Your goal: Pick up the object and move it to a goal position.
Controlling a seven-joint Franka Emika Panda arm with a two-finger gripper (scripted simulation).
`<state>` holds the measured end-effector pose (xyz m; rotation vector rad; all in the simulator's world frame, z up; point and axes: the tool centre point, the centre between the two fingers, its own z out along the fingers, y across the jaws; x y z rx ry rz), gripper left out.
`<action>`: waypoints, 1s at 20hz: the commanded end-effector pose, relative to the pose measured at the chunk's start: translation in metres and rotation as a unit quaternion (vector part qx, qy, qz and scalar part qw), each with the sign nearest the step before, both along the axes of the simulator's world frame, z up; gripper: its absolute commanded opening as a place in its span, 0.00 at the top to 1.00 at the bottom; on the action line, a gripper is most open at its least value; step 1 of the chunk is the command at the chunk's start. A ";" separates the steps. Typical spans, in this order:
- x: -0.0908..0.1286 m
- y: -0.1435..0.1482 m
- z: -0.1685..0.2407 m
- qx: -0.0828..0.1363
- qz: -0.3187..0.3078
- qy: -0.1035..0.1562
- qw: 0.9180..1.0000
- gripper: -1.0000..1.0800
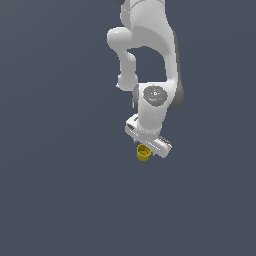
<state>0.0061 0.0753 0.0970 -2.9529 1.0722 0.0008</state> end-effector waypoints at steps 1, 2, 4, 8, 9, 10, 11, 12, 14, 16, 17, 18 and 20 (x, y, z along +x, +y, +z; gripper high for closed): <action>0.000 0.001 0.000 0.000 -0.003 0.000 1.000 0.04; 0.000 0.000 0.000 0.000 -0.001 0.000 1.000 0.04; 0.000 0.000 -0.002 0.000 -0.001 0.000 1.000 0.04; 0.000 0.000 -0.014 0.000 -0.002 0.000 1.000 0.04; -0.001 0.001 -0.019 0.000 -0.002 0.000 1.000 0.04; -0.001 0.000 -0.025 0.000 -0.002 0.000 1.000 0.04; -0.001 0.001 -0.031 0.000 -0.002 0.000 1.000 0.04; -0.001 0.000 -0.036 0.000 -0.003 0.000 1.000 0.04; -0.001 0.000 -0.044 0.000 -0.003 0.000 1.000 0.04; -0.001 0.000 -0.049 0.000 -0.003 0.000 1.000 0.04; -0.001 0.001 -0.050 0.000 -0.003 0.000 1.000 0.04; 0.000 0.001 -0.050 0.000 -0.003 0.000 1.000 0.04; 0.000 0.001 -0.051 0.000 -0.003 0.000 1.000 1.00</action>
